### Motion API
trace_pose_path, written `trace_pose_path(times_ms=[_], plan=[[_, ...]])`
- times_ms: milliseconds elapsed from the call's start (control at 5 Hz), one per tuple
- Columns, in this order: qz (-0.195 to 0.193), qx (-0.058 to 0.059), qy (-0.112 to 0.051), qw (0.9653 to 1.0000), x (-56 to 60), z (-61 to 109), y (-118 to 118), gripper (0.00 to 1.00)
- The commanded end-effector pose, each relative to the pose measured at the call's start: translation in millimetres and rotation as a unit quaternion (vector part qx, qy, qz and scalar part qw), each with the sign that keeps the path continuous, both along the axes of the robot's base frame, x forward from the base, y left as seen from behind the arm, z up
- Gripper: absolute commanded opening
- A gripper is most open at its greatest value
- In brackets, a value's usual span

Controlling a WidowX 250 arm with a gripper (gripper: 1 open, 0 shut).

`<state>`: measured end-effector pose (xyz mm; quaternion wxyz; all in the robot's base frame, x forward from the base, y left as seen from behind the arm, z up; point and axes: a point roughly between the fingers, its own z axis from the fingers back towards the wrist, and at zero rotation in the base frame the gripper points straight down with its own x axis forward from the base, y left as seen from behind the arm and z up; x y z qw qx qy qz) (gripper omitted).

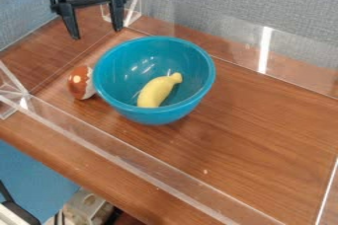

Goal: Remove the mushroom from the blue bowl and put it on the table

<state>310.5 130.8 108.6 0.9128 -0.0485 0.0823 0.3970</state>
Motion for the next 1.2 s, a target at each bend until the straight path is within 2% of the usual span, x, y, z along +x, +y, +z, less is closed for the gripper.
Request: trace_pose_path(times_ms=[0,400,600,800,1000], plan=[[0.010,0.011,-0.018,0.9997,4.1,15.2,8.7,1.00],[0.038,-0.004,0.010,0.9992,-5.4,11.6,-7.1,1.00],[0.026,-0.009,0.023,0.9994,-10.6,12.4,-16.5,1.00],[0.013,-0.013,0.037,0.9992,-18.5,13.7,-16.3,1.00],[0.009,-0.024,0.051,0.9984,-24.8,16.0,-10.3,1.00]])
